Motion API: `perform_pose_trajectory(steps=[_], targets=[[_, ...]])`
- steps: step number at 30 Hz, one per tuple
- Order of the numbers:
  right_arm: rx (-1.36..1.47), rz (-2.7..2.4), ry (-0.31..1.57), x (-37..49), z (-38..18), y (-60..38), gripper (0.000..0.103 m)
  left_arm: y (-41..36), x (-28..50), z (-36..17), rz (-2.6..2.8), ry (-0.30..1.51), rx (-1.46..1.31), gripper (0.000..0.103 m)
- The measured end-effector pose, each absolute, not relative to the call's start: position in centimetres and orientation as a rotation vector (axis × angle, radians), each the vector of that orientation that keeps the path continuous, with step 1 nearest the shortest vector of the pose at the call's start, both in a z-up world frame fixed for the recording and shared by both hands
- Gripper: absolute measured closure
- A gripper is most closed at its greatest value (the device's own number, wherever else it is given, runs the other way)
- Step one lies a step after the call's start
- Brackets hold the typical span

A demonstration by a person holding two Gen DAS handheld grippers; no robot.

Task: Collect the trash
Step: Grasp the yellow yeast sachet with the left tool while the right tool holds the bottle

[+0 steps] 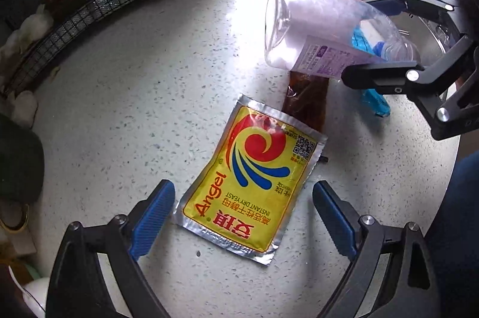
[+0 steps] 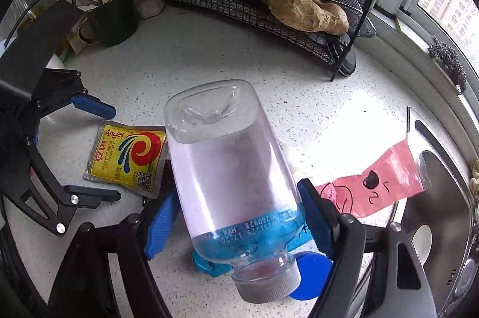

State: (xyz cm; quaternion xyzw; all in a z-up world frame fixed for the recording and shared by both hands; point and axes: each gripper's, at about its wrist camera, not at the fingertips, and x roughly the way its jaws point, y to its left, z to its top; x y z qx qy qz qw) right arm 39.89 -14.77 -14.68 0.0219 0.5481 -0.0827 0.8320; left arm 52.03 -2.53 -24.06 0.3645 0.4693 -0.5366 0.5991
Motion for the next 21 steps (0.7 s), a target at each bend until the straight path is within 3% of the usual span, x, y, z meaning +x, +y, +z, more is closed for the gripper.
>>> perform_pose_trajectory(steps=[5,12,21], targets=[[0.08,-0.189,1.159,39.9,-14.9,-15.2,0.027,-3.9,52.2,-24.0,-1.261,1.082,0.827,0.011],[0.096,-0.131,1.16,39.3,-15.4,-16.2,0.027,-2.9,49.6,-22.9,-1.174,1.101,0.759,0.052],[0.037,0.0,1.141,38.2,-14.6,-15.8,0.028,-0.2,45.9,-21.0,-0.988,1.12,0.614,0.056]])
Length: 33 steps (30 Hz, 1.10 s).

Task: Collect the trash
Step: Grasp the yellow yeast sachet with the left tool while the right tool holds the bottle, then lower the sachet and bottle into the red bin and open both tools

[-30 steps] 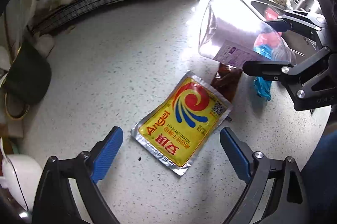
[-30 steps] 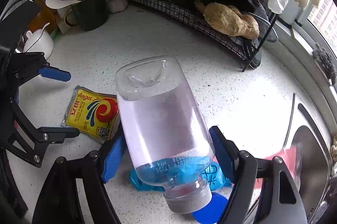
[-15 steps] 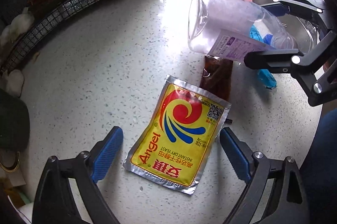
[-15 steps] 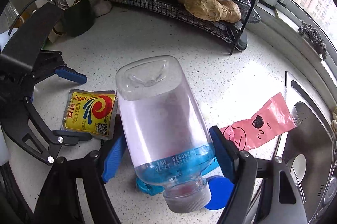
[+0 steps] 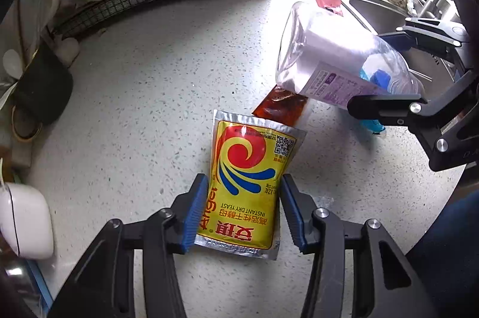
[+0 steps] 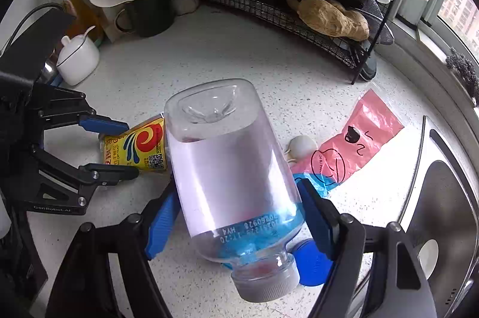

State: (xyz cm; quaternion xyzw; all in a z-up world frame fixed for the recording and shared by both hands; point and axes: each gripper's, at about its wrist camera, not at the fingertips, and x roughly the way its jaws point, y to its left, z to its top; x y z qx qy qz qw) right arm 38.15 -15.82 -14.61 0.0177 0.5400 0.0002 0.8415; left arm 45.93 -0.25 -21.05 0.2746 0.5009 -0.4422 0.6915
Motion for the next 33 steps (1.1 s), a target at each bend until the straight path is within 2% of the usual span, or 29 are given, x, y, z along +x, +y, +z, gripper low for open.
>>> perform_pose_trajectory(steps=[8,17,24,33], targets=[[-0.026,0.177,1.098,36.2,-13.0,-15.7,0.028,2.4,42.0,-17.5,-0.771,1.106,0.49,0.056],[-0.134,0.396,1.057,31.5,-11.1,-13.3,0.028,7.8,34.2,-13.7,-0.539,1.103,0.347,0.056],[-0.156,0.466,1.042,25.7,-10.9,-10.6,0.028,10.4,26.5,-13.6,-0.444,1.104,0.245,0.056],[-0.156,0.465,1.054,15.5,-11.7,-7.3,0.028,13.5,14.8,-15.2,-0.405,1.134,0.25,0.056]])
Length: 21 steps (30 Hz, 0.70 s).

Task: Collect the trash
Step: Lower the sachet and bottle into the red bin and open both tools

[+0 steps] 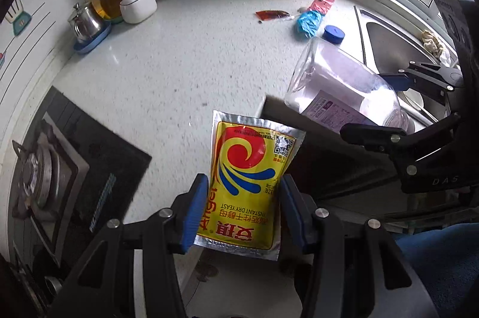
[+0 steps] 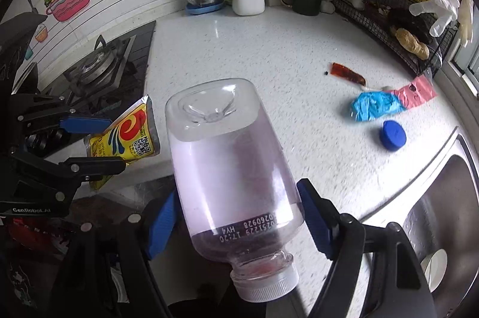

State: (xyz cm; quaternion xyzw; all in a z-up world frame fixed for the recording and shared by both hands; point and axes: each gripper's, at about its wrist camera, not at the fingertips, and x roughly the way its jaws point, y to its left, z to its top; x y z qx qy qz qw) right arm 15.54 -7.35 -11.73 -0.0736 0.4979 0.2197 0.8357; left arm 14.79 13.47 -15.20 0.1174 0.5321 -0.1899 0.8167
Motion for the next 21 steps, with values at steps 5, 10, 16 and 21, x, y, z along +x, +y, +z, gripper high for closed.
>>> perform_pose_trajectory(steps=[5,10,16,21], targets=[[-0.146,0.451,1.078,10.8,-13.4,-6.5,0.028,14.2,9.4,-17.6,-0.416,1.158,0.243,0.056],[-0.158,0.447,1.114,6.5,-16.3,-6.3,0.028,14.2,5.6,-21.0,-0.427,1.209,0.22,0.056],[-0.166,0.425,1.168,3.0,-20.9,-6.8,0.028,13.3,3.3,-26.8,-0.433,1.274,0.215,0.056],[-0.194,0.392,1.162,2.5,-26.3,-7.2,0.028,12.2,3.8,-33.5,-0.459,1.298,0.199,0.056]])
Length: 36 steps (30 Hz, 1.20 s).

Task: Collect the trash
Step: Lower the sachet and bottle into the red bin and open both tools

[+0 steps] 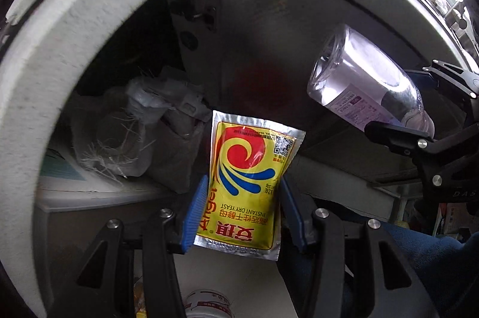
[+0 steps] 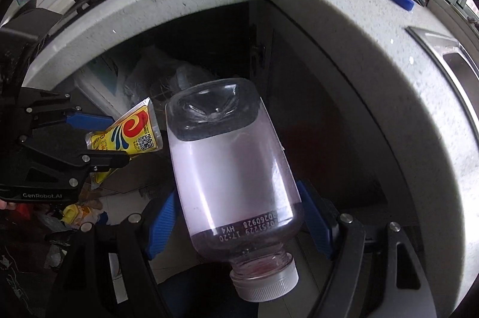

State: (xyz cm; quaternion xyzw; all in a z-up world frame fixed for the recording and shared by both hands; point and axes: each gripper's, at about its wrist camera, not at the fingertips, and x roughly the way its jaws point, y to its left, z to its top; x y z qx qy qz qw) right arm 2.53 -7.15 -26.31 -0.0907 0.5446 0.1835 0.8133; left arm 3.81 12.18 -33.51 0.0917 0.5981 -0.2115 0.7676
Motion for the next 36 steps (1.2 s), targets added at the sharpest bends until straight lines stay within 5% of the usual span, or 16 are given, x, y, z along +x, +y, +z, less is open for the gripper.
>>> perform_pose_trajectory(steps=[16,18,20,36], targets=[[-0.175,0.275,1.18,7.2,-41.0,-7.6,0.028,8.2,9.1,-49.0,-0.563,1.267,0.241,0.046],[-0.17,0.268,1.181,7.1,-41.7,-8.3,0.028,7.8,9.3,-49.2,-0.569,1.237,0.249,0.023],[-0.168,0.262,1.185,7.5,-42.4,-8.3,0.028,7.6,9.5,-49.5,-0.564,1.227,0.266,0.014],[-0.216,0.402,1.228,8.0,-41.4,-6.6,0.028,11.4,8.7,-47.4,-0.421,1.283,0.214,0.014]])
